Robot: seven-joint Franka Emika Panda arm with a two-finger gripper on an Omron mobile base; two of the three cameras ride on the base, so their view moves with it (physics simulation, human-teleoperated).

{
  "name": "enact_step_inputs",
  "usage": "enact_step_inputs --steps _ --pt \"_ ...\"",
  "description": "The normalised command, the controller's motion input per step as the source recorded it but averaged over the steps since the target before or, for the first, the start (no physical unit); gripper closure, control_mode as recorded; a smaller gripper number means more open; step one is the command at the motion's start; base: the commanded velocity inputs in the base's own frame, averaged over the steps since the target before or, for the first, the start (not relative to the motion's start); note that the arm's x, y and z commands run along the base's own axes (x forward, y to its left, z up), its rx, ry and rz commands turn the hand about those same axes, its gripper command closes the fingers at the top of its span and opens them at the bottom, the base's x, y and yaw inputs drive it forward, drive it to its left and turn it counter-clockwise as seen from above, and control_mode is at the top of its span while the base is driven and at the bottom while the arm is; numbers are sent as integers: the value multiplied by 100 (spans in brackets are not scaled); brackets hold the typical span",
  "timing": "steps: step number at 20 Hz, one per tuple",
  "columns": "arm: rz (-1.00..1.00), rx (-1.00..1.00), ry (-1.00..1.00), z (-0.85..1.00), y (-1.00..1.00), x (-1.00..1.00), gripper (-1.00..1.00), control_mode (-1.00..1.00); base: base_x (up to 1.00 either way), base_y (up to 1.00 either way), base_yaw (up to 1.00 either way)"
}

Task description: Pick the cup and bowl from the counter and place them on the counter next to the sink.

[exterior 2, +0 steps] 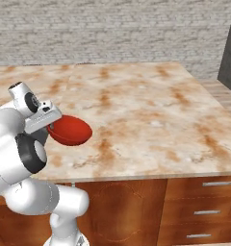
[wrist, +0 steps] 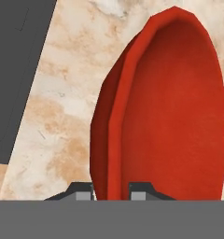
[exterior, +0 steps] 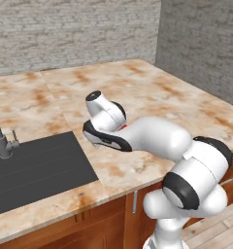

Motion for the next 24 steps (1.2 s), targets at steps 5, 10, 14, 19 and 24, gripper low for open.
enact_step_inputs --steps 5,10,14,19,24 --pt "3 0 4 -42 3 0 100 -100 0 0 0" --pt "0 0 0 -75 0 0 100 -100 0 0 0" --pt "0 0 0 -43 0 4 100 -100 0 0 0" --pt "0 0 -4 -28 0 7 100 -100 0 0 0" --pt "0 0 -3 -24 2 10 100 -100 0 0 0"
